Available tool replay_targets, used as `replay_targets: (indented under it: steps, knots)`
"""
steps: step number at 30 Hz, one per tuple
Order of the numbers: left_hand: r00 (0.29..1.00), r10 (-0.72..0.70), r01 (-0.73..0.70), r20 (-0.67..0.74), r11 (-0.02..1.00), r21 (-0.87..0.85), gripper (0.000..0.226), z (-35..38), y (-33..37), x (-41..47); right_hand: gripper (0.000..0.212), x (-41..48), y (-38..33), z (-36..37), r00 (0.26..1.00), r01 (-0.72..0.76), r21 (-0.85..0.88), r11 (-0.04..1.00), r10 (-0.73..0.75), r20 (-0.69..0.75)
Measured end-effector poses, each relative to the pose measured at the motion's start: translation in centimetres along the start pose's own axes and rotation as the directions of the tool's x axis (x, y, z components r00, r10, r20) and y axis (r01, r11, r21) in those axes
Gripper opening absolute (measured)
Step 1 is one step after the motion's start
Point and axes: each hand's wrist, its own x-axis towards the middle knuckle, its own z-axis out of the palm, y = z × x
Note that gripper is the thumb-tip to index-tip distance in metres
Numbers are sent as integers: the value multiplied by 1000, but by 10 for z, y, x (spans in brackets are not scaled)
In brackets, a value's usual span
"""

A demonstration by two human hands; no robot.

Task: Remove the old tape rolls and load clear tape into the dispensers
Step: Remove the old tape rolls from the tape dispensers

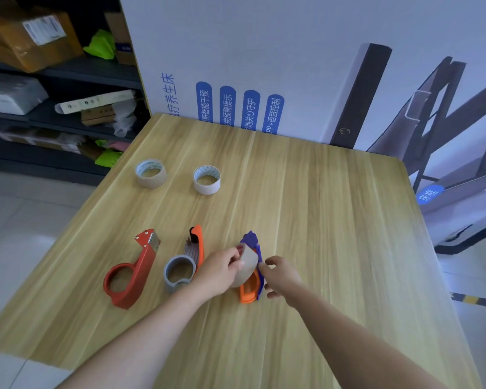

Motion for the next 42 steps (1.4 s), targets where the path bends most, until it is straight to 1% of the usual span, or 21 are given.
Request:
replay_targets:
  steps: [2,4,7,9,10,13,14,16,19,22,25,27,29,31,34,35,36,37,39,40,42]
  knots:
    - [999,-27,25,-26,998,-64,18,-3,-3,3,50,-1,0,1,1000,6,-106,994,-4,17]
    - [998,-19,13,-54,995,-102,19,-6,-5,7,42,-1,0,5,999,28,-205,978,-24,22]
    - [992,21,-36,-122,992,-124,16,-13,-2,17,20,5,0,11,997,36,-267,963,-52,-54]
    - [984,49,-71,-169,989,-128,16,-19,2,27,17,10,-3,14,992,16,-286,958,-50,-112]
    - [979,64,-87,-191,989,-116,15,-23,5,33,19,12,-4,14,989,12,-291,957,-55,-139]
    - [961,122,-135,-249,990,-35,13,-32,9,51,35,20,-5,14,982,14,-311,950,-73,-176]
    - [950,149,-151,-275,988,14,11,-35,10,58,37,23,-5,14,981,16,-310,951,-74,-177]
    - [939,170,-145,-298,984,107,9,-38,9,73,32,30,-7,13,979,22,-302,953,-83,-189]
    - [957,145,-108,-253,982,155,10,-37,5,101,30,38,-14,10,958,38,-288,957,-117,-263]
    - [963,164,-123,-215,973,193,11,-31,1,127,28,47,-20,3,932,52,-301,952,-155,-329]
    - [963,159,-110,-218,969,221,12,-26,-3,156,25,58,-24,-3,913,67,-308,949,-183,-366]
    - [964,154,-98,-217,964,246,13,-24,-6,176,24,65,-26,-6,905,69,-283,957,-179,-385]
    - [968,165,-107,-189,953,283,16,-22,-7,191,25,71,-27,-7,904,72,-256,964,-172,-392]
    - [969,213,-162,-126,930,331,26,-17,-6,196,25,76,-28,-8,903,71,-235,969,-162,-397]
    - [957,289,-267,-9,898,350,56,-8,-5,192,25,81,-28,-10,899,73,-224,972,-161,-407]
    - [954,301,-287,14,894,345,62,-6,-5,188,24,81,-28,-11,899,72,-227,971,-162,-407]
    - [950,313,-299,11,895,332,63,-4,-7,184,24,81,-28,-13,900,72,-230,971,-163,-405]
    - [941,338,-314,-23,897,311,58,-1,-8,180,23,81,-27,-14,900,75,-234,969,-167,-402]
    - [929,361,-331,-83,909,254,43,4,-7,168,22,79,-26,-16,904,82,-236,968,-172,-391]
    - [935,347,-323,-79,921,219,38,6,-5,161,22,77,-25,-16,906,84,-238,968,-174,-386]
    - [962,272,-266,-13,950,162,38,8,-1,145,21,74,-24,-15,915,87,-260,962,-180,-362]
